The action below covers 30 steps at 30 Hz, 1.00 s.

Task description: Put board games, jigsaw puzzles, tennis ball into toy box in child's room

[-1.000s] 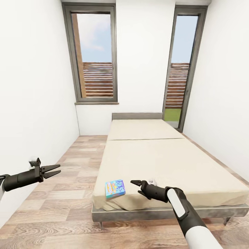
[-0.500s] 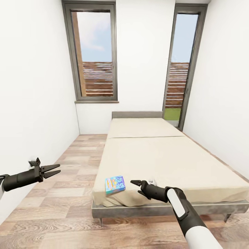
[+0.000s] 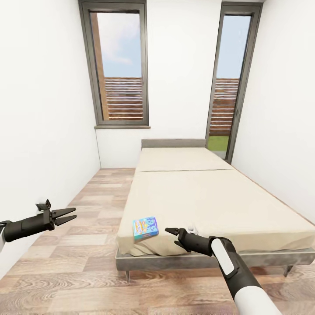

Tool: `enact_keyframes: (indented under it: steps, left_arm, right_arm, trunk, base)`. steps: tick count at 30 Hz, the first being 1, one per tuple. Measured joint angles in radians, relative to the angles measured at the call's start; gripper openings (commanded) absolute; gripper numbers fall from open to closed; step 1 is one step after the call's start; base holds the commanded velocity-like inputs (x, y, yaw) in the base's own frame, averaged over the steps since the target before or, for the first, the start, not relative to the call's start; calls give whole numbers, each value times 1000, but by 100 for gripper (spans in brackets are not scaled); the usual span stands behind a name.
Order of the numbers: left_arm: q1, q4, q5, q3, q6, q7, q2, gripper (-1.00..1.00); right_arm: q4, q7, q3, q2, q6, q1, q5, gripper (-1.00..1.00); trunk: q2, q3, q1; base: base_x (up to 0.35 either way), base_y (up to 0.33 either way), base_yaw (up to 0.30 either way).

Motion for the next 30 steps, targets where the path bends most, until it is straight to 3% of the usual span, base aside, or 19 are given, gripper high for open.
enact_keyframes:
  steps: [10, 16, 26, 30]
  left_arm:
    - [0, 0, 0, 0, 0, 0, 0, 100]
    - [0, 0, 0, 0, 0, 0, 0, 100]
    - [0, 0, 0, 0, 0, -1, 1, 100]
    - [0, 0, 1, 0, 0, -1, 1, 100]
  right_arm:
    - [0, 3, 1, -1, -18, 1, 0, 100]
    - [1, 6, 3, 0, -85, 3, -2, 100]
    - [2, 9, 3, 5, -105, 4, -11, 100]
    - [2, 8, 2, 24, -106, 4, -14, 100]
  trunk:
    - [-70, -31, 38]
    - [-70, -31, 38]
    - [-78, -50, 44]
    - [-78, -50, 44]
  base:
    - [0, 0, 0]
    - [0, 0, 0]
    - [0, 0, 0]
    - [0, 0, 0]
